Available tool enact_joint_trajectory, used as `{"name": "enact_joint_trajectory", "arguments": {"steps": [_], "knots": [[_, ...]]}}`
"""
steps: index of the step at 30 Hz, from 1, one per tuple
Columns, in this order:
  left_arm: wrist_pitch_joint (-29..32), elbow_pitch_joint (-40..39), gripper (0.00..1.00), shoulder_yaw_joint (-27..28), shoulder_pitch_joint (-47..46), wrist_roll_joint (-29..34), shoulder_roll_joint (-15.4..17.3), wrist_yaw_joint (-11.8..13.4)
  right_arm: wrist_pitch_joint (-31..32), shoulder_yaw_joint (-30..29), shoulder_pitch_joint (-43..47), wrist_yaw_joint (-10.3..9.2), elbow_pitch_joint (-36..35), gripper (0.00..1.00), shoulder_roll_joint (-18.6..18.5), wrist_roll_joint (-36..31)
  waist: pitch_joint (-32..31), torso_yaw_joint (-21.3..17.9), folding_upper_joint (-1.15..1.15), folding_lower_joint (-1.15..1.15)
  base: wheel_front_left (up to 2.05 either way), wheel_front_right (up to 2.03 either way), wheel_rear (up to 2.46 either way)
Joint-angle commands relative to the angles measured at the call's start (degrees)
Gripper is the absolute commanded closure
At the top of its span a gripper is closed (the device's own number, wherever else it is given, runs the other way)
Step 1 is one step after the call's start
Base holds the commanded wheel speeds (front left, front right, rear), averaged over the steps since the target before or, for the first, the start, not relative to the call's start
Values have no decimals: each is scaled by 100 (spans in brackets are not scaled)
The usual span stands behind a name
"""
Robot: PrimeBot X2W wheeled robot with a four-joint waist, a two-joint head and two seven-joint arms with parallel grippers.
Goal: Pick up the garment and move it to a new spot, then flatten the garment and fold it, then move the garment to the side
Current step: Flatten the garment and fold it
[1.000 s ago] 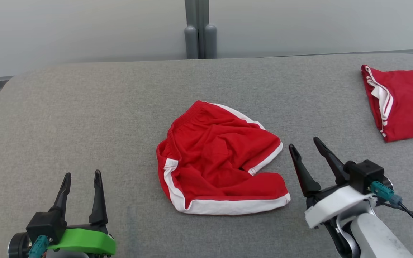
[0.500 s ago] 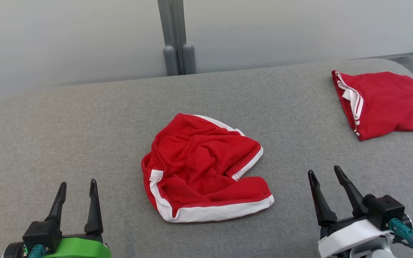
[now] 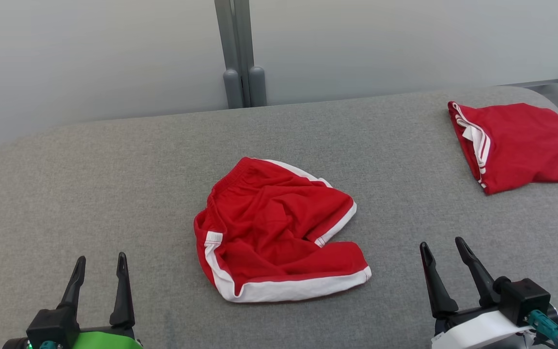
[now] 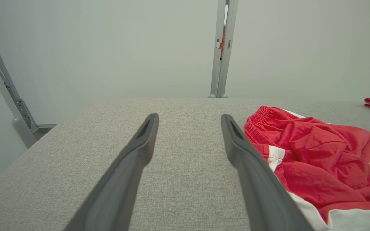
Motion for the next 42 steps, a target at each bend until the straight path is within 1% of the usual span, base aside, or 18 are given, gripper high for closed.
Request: {"name": "enact_joint_trajectory", "arguments": {"steps": [1, 9, 14, 17, 21, 26, 31, 35, 42], "knots": [[-14, 2, 0, 13, 54, 2, 41, -13, -14, -14, 37, -8, 3, 0, 3, -43, -2, 8, 0, 0, 0, 0, 0], [-14, 28, 0, 2, 48, 29, 47, -28, -14, 20, 28, -8, 77, 0, 24, -36, 5, 0, 0, 0, 0, 0, 0], [-14, 75, 0, -251, -273, 109, 147, -36, -14, 111, -99, -8, 204, 0, -27, -32, 58, -24, 0, 0, 0, 0, 0], [-14, 160, 0, -464, -525, 137, 292, -42, -14, 228, -236, -8, 369, 0, -65, -25, 122, -51, 0, 0, 0, 0, 0], [-14, 316, 0, -970, -980, 121, 496, -45, -15, 512, -541, -8, 694, 0, -100, 32, 291, -118, 0, 0, 0, 0, 0], [-8, 676, 0, -1786, -1633, -20, 801, -47, -15, 870, -985, -8, 1189, 0, -54, 107, 568, -213, 0, 0, 0, 0, 0], [4, 1304, 0, -2567, -2195, -187, 1085, -47, -14, 1275, -1419, -8, 1724, 0, 34, 185, 836, -362, 0, 0, 0, 0, 0], [4, 1846, 0, -3082, -2516, -410, 1221, -47, -14, 1528, -1707, -8, 2100, 0, 117, 267, 992, -463, 0, 0, 0, 0, 0], [5, 2622, 0, -3906, -2872, -682, 1478, -47, -15, 1694, -1994, -8, 2530, 0, 194, 397, 1125, -486, 0, 0, 0, 0, 0]]}}
